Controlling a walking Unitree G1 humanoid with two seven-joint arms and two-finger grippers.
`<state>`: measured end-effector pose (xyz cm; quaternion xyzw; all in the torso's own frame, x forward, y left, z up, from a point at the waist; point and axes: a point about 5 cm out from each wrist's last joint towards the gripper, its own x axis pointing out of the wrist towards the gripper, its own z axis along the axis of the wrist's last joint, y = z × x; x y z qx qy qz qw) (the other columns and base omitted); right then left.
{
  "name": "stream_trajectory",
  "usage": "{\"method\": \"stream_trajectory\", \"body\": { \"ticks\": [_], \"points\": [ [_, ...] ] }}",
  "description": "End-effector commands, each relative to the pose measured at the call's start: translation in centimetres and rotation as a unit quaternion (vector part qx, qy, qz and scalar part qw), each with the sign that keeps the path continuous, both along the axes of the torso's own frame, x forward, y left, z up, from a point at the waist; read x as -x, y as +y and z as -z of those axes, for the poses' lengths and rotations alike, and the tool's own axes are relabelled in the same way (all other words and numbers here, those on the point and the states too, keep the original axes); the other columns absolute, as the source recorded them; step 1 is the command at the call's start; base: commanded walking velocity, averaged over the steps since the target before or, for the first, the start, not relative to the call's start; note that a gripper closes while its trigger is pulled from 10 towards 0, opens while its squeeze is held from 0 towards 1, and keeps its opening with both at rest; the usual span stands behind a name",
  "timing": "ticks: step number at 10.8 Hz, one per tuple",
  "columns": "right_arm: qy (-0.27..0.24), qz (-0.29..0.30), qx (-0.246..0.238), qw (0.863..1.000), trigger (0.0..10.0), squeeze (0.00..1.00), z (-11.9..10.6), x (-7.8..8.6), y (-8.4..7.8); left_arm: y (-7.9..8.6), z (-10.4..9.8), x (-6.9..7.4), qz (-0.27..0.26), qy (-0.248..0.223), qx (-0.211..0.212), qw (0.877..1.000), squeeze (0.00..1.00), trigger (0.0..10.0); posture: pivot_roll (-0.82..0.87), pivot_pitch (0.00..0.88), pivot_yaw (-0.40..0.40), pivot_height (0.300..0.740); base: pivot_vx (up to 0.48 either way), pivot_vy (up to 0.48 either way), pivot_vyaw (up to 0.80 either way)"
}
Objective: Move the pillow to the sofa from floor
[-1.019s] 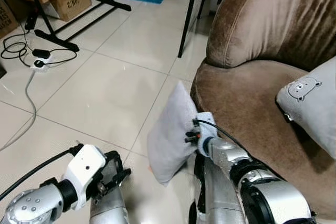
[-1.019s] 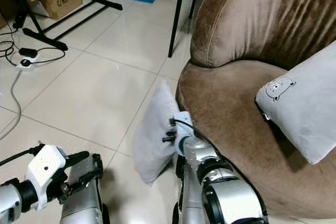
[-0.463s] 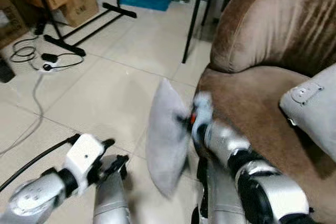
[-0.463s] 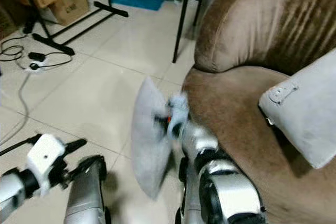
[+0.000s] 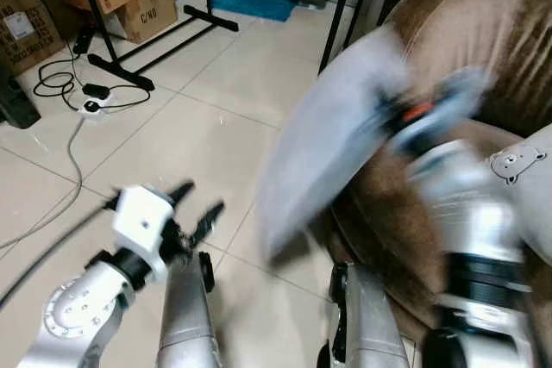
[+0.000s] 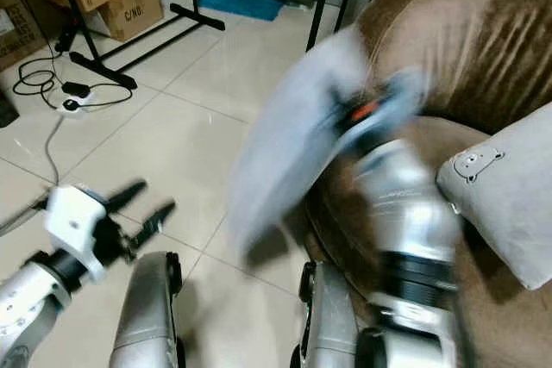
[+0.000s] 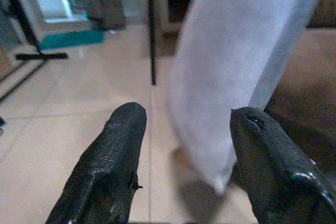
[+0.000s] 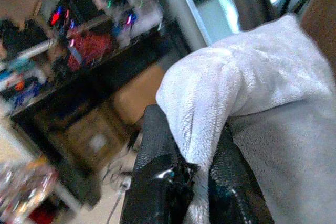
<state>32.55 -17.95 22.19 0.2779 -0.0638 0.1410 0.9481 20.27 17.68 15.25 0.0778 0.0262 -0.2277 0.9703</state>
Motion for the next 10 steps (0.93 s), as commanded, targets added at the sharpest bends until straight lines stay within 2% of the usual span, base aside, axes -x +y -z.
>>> {"method": "stream_trajectory", "body": {
  "ticks": [1, 2, 4, 5, 6, 7, 8, 9, 10],
  "points": [
    [-0.057, 0.019, -0.005, 0.998, 0.0, 0.00, -3.5, 0.7, -1.2, -0.3, -0.5, -0.1, 0.002, -0.010, 0.001, 1.000, 0.00, 10.0, 0.10, 0.000, -0.049, 0.500, 0.000, 0.000, 0.00],
    [-0.096, 0.034, 0.016, 0.995, 0.0, 0.00, -6.9, 1.1, -2.6, -0.9, -0.8, -0.6, 0.010, -0.020, 0.003, 1.000, 0.00, 10.0, 0.09, 0.000, -0.040, 0.500, 0.000, 0.000, 0.00],
    [-0.141, 0.080, 0.059, 0.985, 0.0, 0.00, -11.7, 1.4, -4.7, -1.5, -1.4, -1.2, 0.008, -0.040, 0.006, 0.999, 0.00, 10.0, 0.09, 0.000, -0.051, 0.500, 0.000, 0.000, 0.00],
    [-0.151, 0.107, 0.077, 0.980, 5.7, 0.00, -13.1, 1.5, -5.3, -1.5, -1.7, -1.2, 0.005, -0.045, 0.009, 0.999, 0.00, 10.0, 0.10, 0.000, -0.062, 0.500, 0.000, 0.000, 0.00],
    [-0.143, 0.140, 0.101, 0.975, 8.5, 0.00, -13.5, 1.3, -5.7, -1.5, -1.8, -1.2, 0.002, -0.048, 0.010, 0.999, 0.00, 10.0, 0.10, 0.000, -0.062, 0.500, 0.000, 0.000, 0.00],
    [-0.103, 0.142, 0.134, 0.975, 10.0, 0.00, -11.5, 0.4, -5.4, -1.5, -1.7, -1.3, -0.002, -0.051, 0.010, 0.999, 0.00, 10.0, 0.09, 0.000, -0.068, 0.500, 0.000, 0.000, 0.00],
    [-0.069, 0.131, 0.177, 0.973, 10.0, 0.00, -9.0, -0.1, -4.9, -1.7, -1.6, -1.4, -0.003, -0.051, 0.009, 0.999, 0.00, 10.0, 0.09, 0.000, -0.070, 0.500, 0.000, 0.000, 0.00],
    [-0.022, 0.113, 0.194, 0.974, 10.0, 0.00, -5.1, -0.5, -4.2, -1.9, -1.6, -1.5, -0.004, -0.054, 0.006, 0.999, 0.00, 10.0, 0.10, 0.000, -0.077, 0.500, 0.000, 0.000, 0.00],
    [-0.001, 0.114, 0.189, 0.975, 10.0, 0.00, -3.4, -0.5, -3.6, -1.7, -1.7, -1.7, -0.013, -0.060, 0.003, 0.998, 0.00, 10.0, 0.10, 0.000, -0.077, 0.510, 0.000, 0.000, 0.00]
  ]
}}
